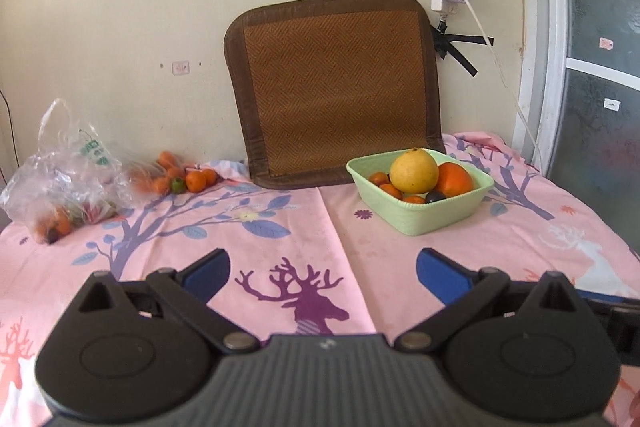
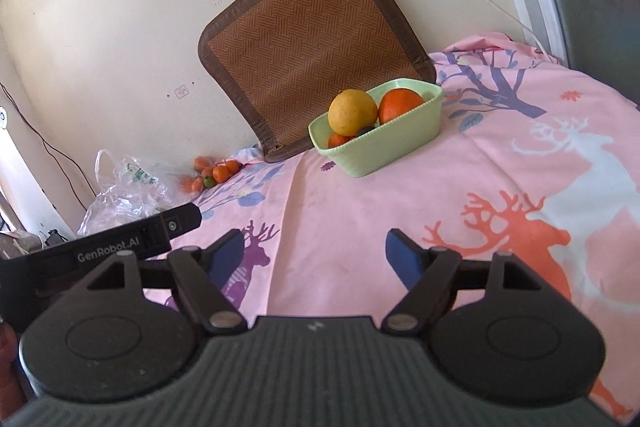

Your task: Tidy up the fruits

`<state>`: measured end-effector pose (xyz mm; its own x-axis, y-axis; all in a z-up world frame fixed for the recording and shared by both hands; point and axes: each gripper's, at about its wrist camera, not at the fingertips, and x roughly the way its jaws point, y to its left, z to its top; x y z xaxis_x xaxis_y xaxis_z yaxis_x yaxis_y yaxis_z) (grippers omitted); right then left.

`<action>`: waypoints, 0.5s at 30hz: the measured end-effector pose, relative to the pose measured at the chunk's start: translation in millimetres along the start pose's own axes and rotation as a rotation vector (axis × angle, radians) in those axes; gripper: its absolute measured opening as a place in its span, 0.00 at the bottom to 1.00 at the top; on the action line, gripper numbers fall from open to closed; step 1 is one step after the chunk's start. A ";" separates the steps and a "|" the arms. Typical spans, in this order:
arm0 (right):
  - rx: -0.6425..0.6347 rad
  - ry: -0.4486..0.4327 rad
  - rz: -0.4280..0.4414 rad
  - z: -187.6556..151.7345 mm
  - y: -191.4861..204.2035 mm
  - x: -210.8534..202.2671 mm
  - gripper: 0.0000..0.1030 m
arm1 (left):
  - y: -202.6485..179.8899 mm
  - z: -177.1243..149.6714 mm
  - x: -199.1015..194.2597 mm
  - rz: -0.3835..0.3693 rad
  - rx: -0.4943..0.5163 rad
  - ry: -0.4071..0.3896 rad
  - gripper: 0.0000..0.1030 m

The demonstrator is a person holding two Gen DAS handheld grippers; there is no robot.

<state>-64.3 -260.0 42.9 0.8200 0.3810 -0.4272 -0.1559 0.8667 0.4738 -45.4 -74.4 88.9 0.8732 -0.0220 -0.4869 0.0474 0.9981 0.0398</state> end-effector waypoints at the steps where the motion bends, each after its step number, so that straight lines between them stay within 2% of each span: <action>1: 0.000 -0.004 -0.001 0.0 0.6 -1.5 0.78 | -2.0 -0.1 -1.3 0.006 0.010 0.000 1.00; 6: 0.004 -0.014 0.002 -0.1 2.4 -7.0 0.78 | -9.0 -3.1 -7.8 0.051 0.048 -0.011 1.00; 10: 0.001 -0.019 0.005 2.6 2.9 -10.8 0.78 | -8.7 0.9 -6.8 0.026 0.033 0.013 1.00; 15: 0.004 -0.015 0.012 3.4 -2.4 -9.7 0.78 | -8.1 1.9 -0.8 0.033 0.004 0.045 1.00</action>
<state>-70.0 -266.9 48.4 0.8262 0.3865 -0.4100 -0.1637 0.8609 0.4817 -45.6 -82.6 90.6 0.8517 0.0136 -0.5239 0.0207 0.9980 0.0596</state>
